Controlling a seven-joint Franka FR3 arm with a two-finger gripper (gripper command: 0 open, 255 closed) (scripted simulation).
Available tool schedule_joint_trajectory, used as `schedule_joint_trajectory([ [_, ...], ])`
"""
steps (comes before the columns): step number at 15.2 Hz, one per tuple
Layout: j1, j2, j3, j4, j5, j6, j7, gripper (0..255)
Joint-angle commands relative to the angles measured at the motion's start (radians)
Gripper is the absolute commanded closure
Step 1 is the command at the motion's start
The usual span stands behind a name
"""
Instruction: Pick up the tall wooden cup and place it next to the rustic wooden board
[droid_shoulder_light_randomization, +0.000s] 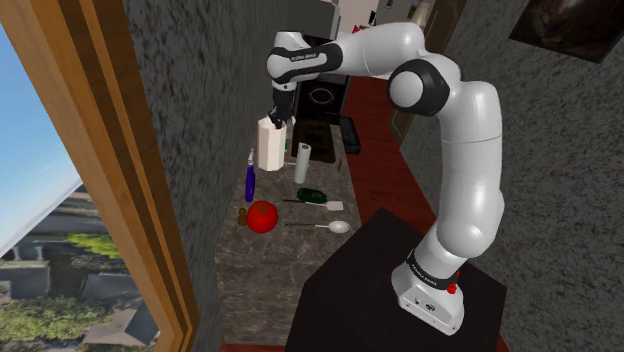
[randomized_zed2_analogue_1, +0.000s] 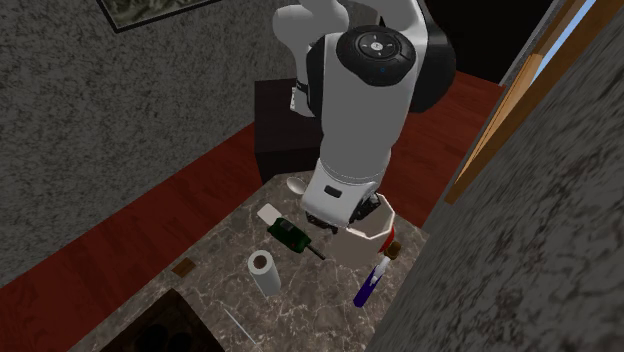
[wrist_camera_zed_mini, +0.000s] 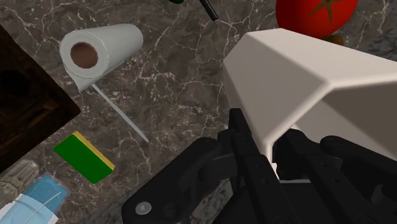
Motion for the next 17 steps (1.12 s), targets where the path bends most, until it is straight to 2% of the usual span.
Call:
schedule_joint_trajectory([
  [1,0.0,-0.007,0.0,0.016,0.0,-0.022,0.0,255],
  [8,-0.001,-0.023,-0.001,0.076,-0.002,-0.099,0.001,255],
  [17,-0.128,0.04,-0.038,0.059,0.02,-0.019,-0.166,255],
])
